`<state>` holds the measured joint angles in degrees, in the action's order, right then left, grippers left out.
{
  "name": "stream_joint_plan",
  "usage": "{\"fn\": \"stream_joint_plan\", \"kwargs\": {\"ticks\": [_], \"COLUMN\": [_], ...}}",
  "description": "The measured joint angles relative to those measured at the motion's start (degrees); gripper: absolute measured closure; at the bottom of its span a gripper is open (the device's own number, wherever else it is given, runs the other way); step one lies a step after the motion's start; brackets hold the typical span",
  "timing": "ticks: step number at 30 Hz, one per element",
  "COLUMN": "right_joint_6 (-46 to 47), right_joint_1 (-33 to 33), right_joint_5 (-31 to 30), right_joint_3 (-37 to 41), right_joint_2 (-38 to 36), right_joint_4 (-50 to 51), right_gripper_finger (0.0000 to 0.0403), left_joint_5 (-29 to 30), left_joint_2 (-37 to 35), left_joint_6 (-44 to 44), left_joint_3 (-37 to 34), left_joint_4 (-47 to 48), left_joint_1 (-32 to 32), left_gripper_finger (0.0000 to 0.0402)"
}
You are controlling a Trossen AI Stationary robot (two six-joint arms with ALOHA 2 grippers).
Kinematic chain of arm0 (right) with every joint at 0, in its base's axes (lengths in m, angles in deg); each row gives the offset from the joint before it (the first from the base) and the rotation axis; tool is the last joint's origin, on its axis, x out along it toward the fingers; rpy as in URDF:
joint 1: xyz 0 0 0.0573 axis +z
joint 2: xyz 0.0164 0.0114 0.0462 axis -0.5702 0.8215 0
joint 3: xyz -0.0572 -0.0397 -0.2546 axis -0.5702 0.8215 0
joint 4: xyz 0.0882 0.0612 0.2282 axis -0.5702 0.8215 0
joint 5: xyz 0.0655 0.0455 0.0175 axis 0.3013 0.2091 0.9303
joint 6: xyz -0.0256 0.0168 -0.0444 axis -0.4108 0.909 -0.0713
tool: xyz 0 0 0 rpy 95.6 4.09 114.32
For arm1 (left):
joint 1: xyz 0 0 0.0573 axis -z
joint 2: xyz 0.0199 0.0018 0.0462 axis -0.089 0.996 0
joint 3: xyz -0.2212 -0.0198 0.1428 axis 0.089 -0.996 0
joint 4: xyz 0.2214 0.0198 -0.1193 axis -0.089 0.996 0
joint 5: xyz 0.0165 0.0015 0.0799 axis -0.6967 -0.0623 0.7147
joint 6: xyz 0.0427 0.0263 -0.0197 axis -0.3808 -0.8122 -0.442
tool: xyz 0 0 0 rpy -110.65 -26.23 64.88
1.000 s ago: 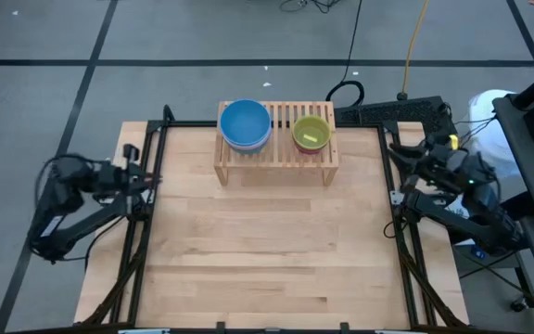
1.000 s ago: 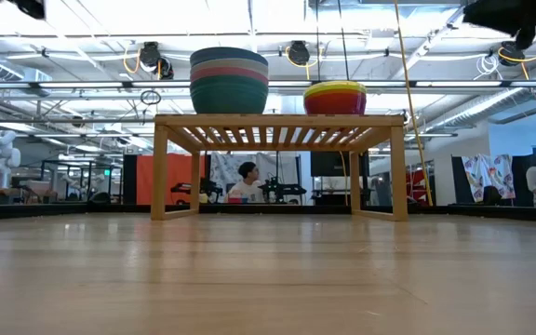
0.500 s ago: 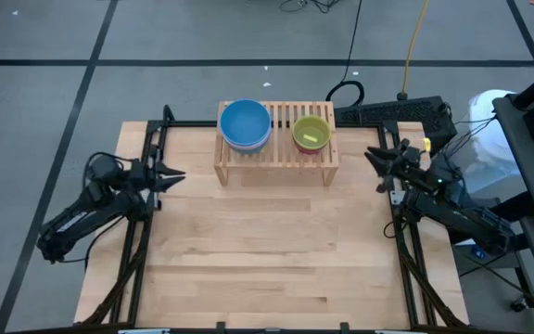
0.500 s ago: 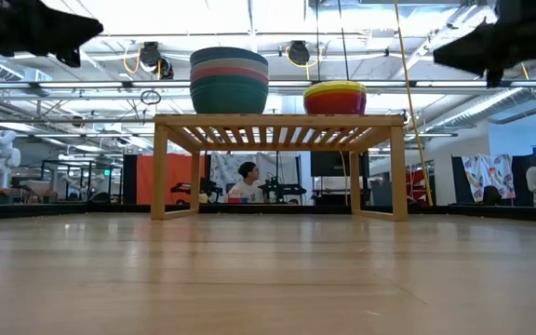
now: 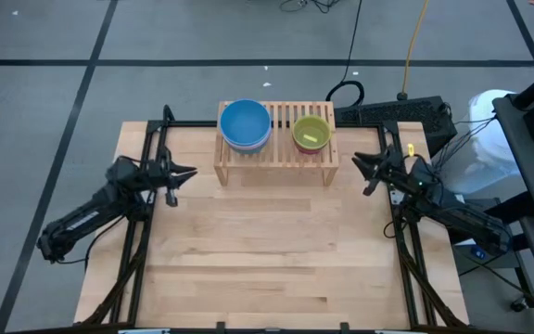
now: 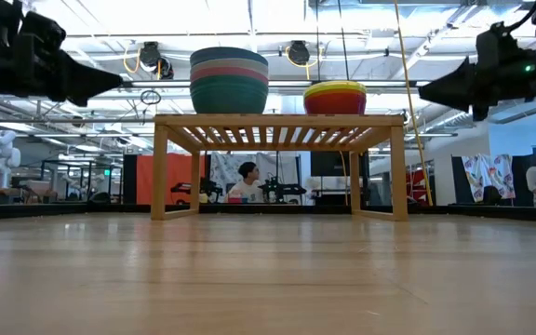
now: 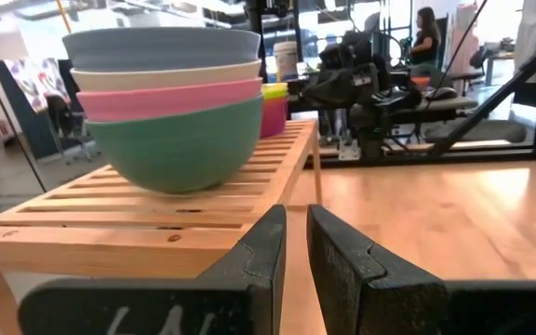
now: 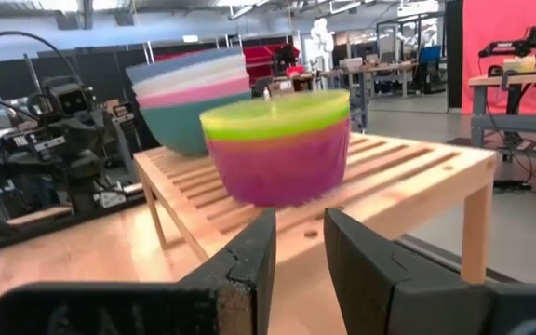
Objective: Place and stack bowls onto a shelf
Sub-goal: Return to Home Position
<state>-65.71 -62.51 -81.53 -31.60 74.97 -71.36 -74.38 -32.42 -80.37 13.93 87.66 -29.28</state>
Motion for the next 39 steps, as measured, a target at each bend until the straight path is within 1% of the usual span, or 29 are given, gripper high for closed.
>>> {"fn": "stream_joint_plan", "kwargs": {"ticks": [4, 8, 14, 19, 30, 34, 39], "right_joint_6": [-0.1, -0.6, -2.0, -4.6, -6.2, -6.2, -6.2], "right_joint_1": [0.0, 0.0, 0.0, 0.0, 0.0, 0.0, 0.0], "right_joint_5": [-0.1, -0.4, -3.2, -3.2, -3.3, -3.2, -3.2], "right_joint_3": [1.5, 2.8, 5.0, 6.2, 7.0, 7.0, 7.0], "right_joint_2": [0.0, 0.0, 0.1, 0.4, 2.1, 2.3, 2.3], "right_joint_4": [-0.2, -0.2, -1.3, -1.9, -3.1, -3.1, -3.1], "right_gripper_finger": [0.0316, 0.0316, 0.0316, 0.0316, 0.0316, 0.0316, 0.0316], "left_joint_5": [0.1, 0.8, 5.8, 8.7, 8.8, 8.8, 8.7], "left_joint_2": [0.0, 0.1, 0.3, 0.4, 0.9, 0.9, 0.9], "left_joint_6": [-0.2, -0.2, 0.0, 1.4, 3.3, 6.0, 5.4], "left_joint_3": [-2.9, -4.1, -4.1, -4.1, -4.1, -4.1, -4.1], "left_joint_4": [-4.5, -5.1, -4.8, -4.2, -4.2, -4.2, -4.3], "left_joint_1": [0.0, 0.0, 0.0, 0.0, 0.0, 0.0, 0.0], "left_gripper_finger": [0.0348, 0.0348, 0.0348, 0.0348, 0.0348, 0.0348, 0.0348]}}
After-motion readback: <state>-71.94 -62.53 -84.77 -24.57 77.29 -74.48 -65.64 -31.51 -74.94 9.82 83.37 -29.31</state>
